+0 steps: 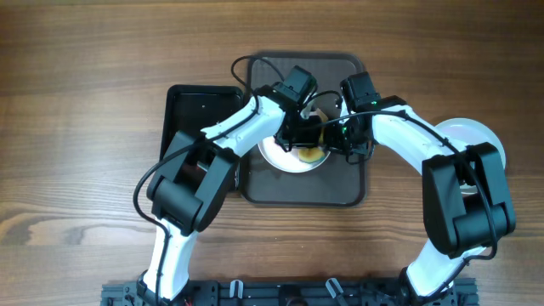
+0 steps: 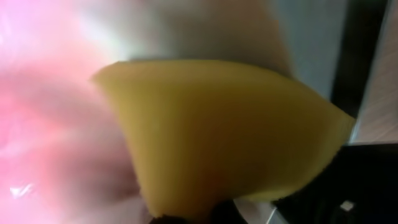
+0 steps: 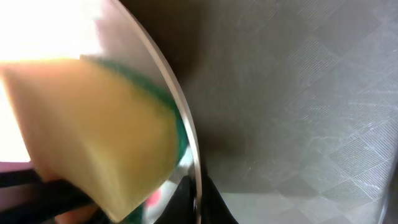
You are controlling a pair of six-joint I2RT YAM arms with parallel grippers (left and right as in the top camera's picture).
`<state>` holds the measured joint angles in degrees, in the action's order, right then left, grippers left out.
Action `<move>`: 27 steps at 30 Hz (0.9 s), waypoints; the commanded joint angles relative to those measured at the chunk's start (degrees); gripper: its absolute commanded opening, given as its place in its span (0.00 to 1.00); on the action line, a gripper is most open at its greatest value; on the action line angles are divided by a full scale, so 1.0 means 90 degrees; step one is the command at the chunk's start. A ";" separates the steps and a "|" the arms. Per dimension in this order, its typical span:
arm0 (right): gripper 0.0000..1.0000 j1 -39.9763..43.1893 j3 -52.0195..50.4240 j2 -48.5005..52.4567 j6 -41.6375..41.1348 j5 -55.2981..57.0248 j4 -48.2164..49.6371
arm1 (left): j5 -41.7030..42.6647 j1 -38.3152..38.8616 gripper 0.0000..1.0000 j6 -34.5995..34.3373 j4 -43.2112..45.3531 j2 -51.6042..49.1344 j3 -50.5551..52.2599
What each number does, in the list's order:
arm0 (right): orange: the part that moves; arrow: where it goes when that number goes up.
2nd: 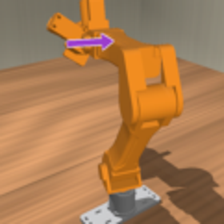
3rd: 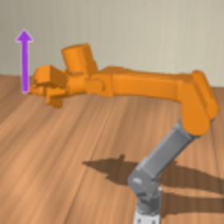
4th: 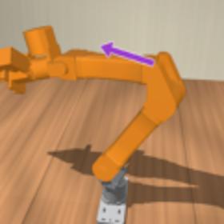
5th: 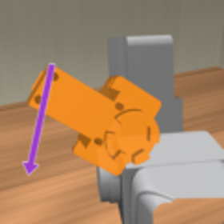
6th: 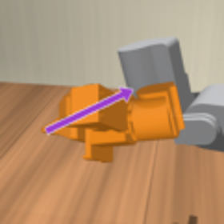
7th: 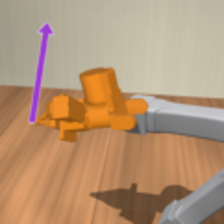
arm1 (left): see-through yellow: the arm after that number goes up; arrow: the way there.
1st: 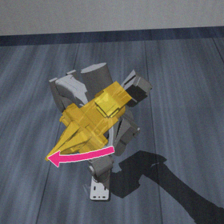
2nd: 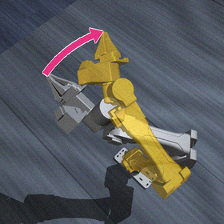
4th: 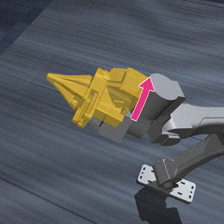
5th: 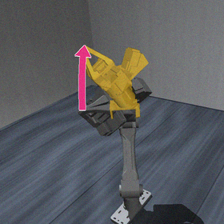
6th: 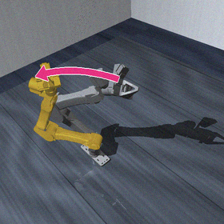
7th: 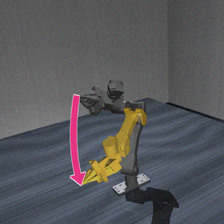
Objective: Clean dirty plates on tray and stack at the side
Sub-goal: 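Keep scrubbing the plate with the sponge in circles, left gripper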
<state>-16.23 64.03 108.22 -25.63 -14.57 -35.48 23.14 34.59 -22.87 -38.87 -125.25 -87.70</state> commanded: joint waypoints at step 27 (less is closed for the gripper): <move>0.04 -0.0005 -0.0129 0.0299 0.0185 0.0398 -0.0209 | -0.0984 -0.0449 0.04 0.0015 0.0202 -0.0202 0.0682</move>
<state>-16.23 64.16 108.29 -25.63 -14.57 -35.75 26.02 32.88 -23.22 -31.07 -124.11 -83.99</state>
